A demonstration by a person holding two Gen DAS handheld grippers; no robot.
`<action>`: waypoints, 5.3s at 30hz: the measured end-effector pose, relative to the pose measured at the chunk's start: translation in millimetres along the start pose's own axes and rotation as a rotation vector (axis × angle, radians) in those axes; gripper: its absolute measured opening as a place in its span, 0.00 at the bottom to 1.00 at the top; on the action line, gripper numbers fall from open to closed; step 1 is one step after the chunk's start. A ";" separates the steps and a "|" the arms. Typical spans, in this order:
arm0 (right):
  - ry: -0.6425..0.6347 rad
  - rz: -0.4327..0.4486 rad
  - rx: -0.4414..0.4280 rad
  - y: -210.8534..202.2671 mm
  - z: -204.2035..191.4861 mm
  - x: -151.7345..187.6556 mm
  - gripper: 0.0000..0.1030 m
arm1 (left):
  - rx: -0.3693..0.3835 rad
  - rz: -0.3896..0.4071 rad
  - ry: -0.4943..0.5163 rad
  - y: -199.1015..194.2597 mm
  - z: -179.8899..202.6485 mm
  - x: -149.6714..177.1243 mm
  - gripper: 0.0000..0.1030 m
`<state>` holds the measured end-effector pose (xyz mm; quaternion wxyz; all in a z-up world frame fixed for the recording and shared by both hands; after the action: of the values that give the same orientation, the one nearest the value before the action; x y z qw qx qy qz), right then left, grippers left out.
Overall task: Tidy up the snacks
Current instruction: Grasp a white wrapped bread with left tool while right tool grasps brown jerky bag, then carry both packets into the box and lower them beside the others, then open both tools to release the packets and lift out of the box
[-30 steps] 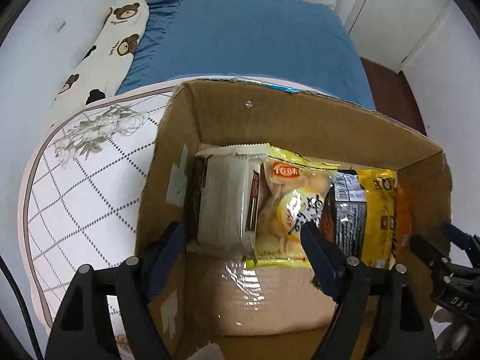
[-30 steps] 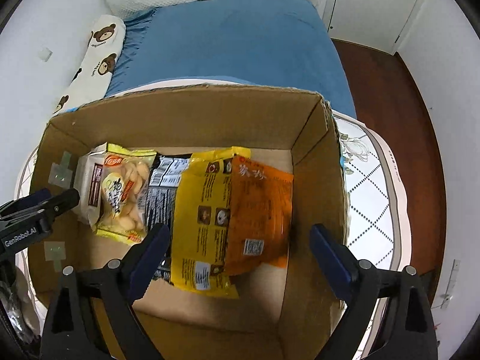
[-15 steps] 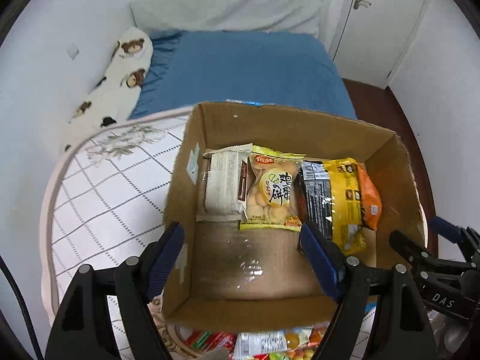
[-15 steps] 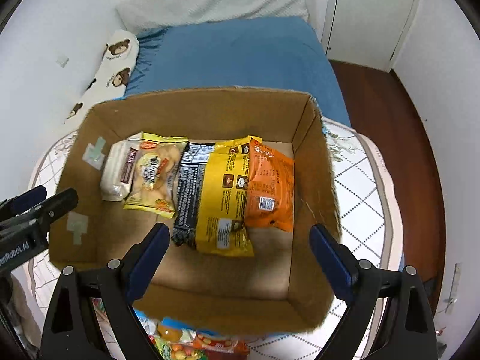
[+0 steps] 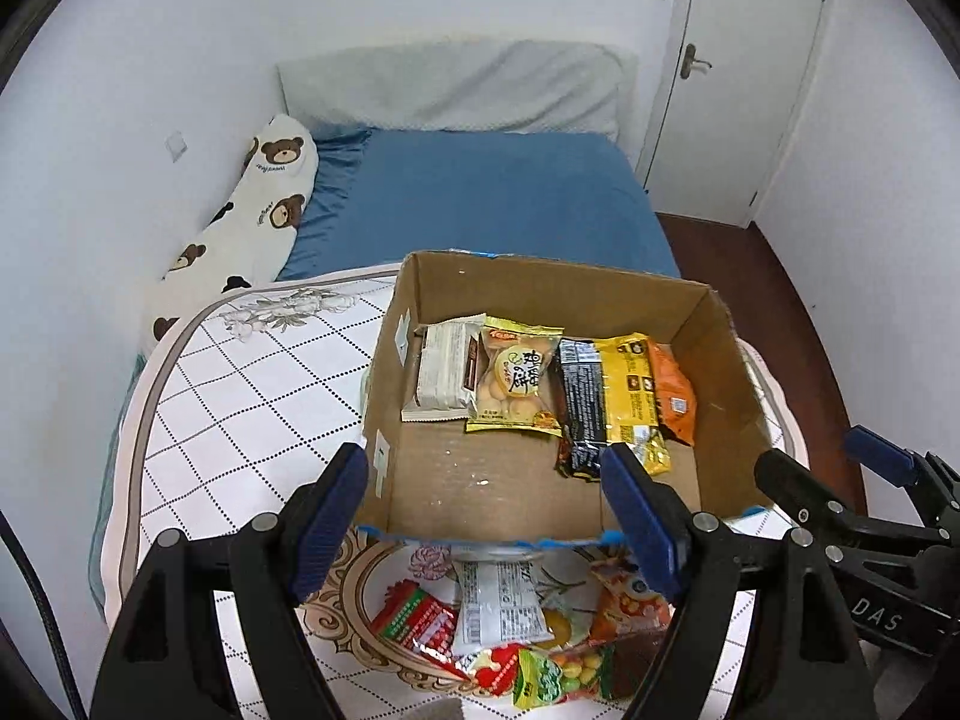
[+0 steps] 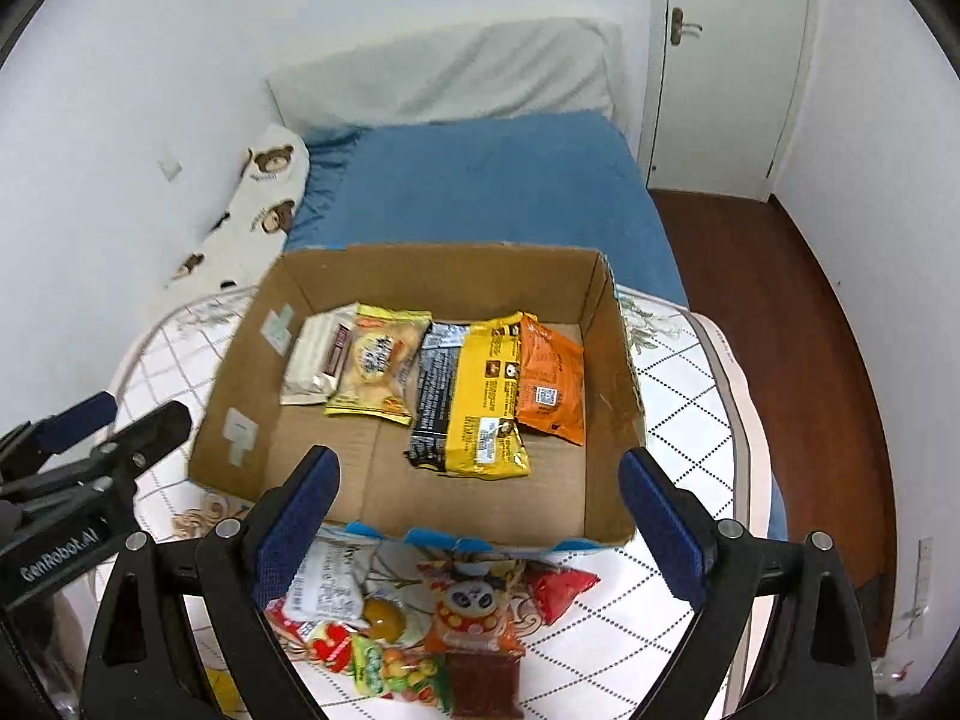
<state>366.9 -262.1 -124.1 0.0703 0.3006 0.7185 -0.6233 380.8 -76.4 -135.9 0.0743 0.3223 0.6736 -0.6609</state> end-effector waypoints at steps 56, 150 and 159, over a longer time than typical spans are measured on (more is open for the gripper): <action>0.102 -0.713 0.103 99.3 110.3 321.6 0.58 | 0.158 -0.641 0.042 108.9 89.2 326.1 0.48; 0.041 -0.194 0.007 74.3 7.7 16.9 0.83 | 0.044 -0.149 0.003 61.4 -6.5 12.7 0.58; 0.027 -0.073 -0.011 12.3 5.7 19.9 0.83 | 0.023 -0.023 0.021 5.5 7.3 14.0 0.58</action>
<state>355.7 -260.0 -145.2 0.0395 0.2818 0.7333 -0.6175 370.4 -79.0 -148.6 0.0557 0.3223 0.6705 -0.6659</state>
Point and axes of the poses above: each gripper's, at about its wrist camera, not at the fingertips, and y roughly the way its jaws point, z to its right, x to its underside, the point moved 9 cm from there along y, roughly the way its jaws point, and after that the axes turned 15 degrees about y, right-handed, at the moved point
